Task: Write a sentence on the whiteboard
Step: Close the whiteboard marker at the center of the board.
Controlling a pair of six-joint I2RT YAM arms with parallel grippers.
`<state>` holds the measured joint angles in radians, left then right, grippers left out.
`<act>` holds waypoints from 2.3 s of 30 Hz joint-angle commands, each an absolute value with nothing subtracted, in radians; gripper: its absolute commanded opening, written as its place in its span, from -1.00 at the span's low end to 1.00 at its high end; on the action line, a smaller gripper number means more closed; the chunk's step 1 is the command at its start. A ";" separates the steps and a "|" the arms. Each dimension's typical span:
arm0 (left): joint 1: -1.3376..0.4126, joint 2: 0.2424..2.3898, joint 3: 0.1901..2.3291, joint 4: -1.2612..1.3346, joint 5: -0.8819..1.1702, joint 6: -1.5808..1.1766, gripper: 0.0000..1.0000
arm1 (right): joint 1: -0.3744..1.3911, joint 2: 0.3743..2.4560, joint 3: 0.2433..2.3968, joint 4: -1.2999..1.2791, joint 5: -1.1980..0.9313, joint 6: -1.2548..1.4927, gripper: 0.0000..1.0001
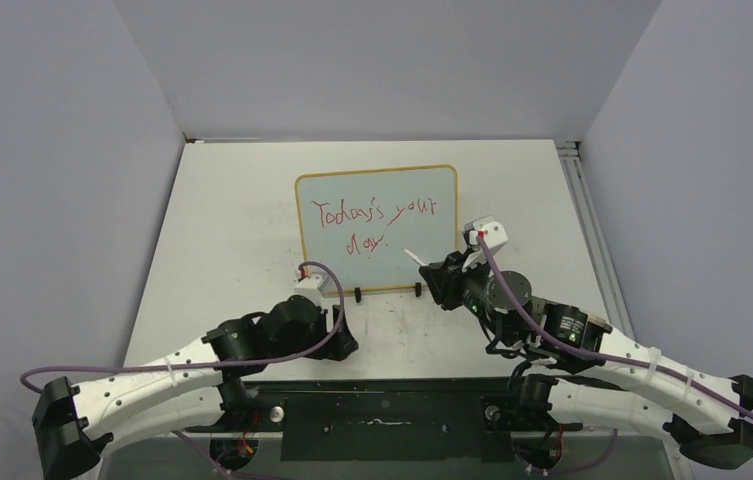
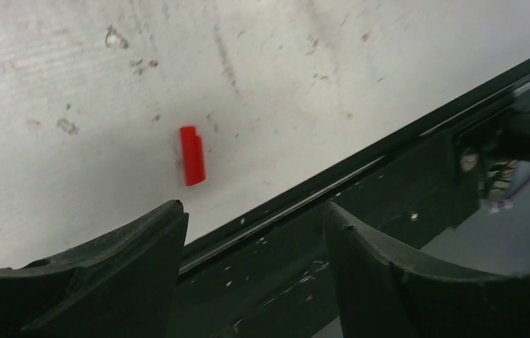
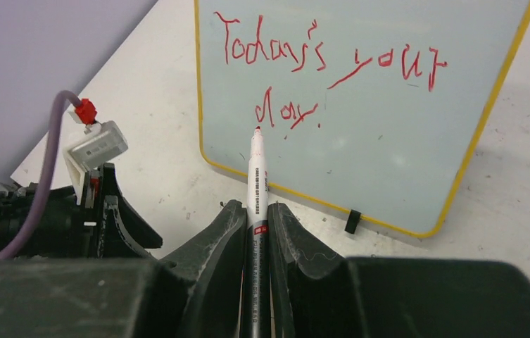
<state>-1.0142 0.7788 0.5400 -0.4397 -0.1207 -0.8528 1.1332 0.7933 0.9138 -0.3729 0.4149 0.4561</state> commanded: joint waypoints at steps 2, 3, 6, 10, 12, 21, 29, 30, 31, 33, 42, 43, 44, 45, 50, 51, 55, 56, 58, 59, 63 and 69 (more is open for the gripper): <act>-1.102 0.840 0.522 -0.560 -0.206 -0.867 0.36 | 1.134 0.738 0.899 -0.423 0.445 0.457 -0.89; -1.114 0.862 0.520 -0.562 -0.213 -0.873 0.35 | 1.134 0.735 0.894 -0.419 0.445 0.457 -0.89; -1.163 0.953 0.526 -0.554 -0.244 -0.887 0.31 | 1.134 0.736 0.890 -0.410 0.443 0.454 -0.89; -1.219 1.074 0.570 -0.534 -0.290 -0.883 0.30 | 1.134 0.738 0.887 -0.412 0.439 0.450 -0.89; -1.228 1.134 0.594 -0.525 -0.307 -0.868 0.30 | 1.134 0.734 0.884 -0.411 0.439 0.448 -0.89; -1.229 1.314 0.704 -0.554 -0.380 -0.818 0.16 | 1.134 0.696 0.862 -0.421 0.442 0.457 -0.89; -1.222 1.373 0.712 -0.565 -0.398 -0.813 -0.06 | 1.134 0.671 0.851 -0.433 0.454 0.464 -0.89; -1.220 1.378 0.715 -0.566 -0.400 -0.815 -0.07 | 1.134 0.670 0.850 -0.432 0.455 0.465 -0.89; -1.218 1.383 0.718 -0.565 -0.401 -0.816 -0.10 | 1.134 0.670 0.849 -0.434 0.453 0.465 -0.89; -1.217 1.394 0.722 -0.560 -0.402 -0.809 -0.15 | 1.134 0.669 0.846 -0.434 0.452 0.469 -0.89; -1.210 1.431 0.732 -0.574 -0.409 -0.812 -0.47 | 1.134 0.662 0.849 -0.449 0.453 0.478 -0.89; -1.210 1.429 0.730 -0.575 -0.409 -0.815 -0.49 | 1.134 0.660 0.848 -0.449 0.454 0.479 -0.89; -1.210 1.426 0.726 -0.575 -0.410 -0.815 -0.52 | 1.134 0.660 0.846 -0.449 0.455 0.481 -0.89; -1.210 1.422 0.721 -0.574 -0.411 -0.817 -0.53 | 1.134 0.659 0.844 -0.448 0.455 0.483 -0.89; -1.210 1.411 0.707 -0.574 -0.418 -0.814 -0.77 | 1.134 0.665 0.843 -0.450 0.446 0.482 -0.89; -1.210 1.410 0.706 -0.570 -0.419 -0.813 -0.85 | 1.134 0.668 0.845 -0.451 0.442 0.482 -0.89; -1.201 1.386 0.711 -0.550 -0.418 -0.789 -1.00 | 1.134 0.680 0.864 -0.470 0.428 0.480 -0.89; -1.192 1.377 0.716 -0.547 -0.416 -0.776 -1.00 | 1.134 0.683 0.871 -0.477 0.425 0.479 -0.89; -1.164 1.345 0.732 -0.551 -0.405 -0.740 -1.00 | 1.134 0.690 0.885 -0.499 0.433 0.481 -0.89; -1.138 1.324 0.743 -0.551 -0.392 -0.708 -1.00 | 1.134 0.695 0.893 -0.511 0.434 0.478 -0.89; -1.074 1.202 0.772 -0.509 -0.314 -0.568 -1.00 | 1.118 0.725 0.933 -0.541 0.389 0.459 -0.89; -0.955 1.016 0.795 -0.503 -0.231 -0.377 -1.00 | 0.945 0.811 0.971 -0.534 0.133 0.410 -0.89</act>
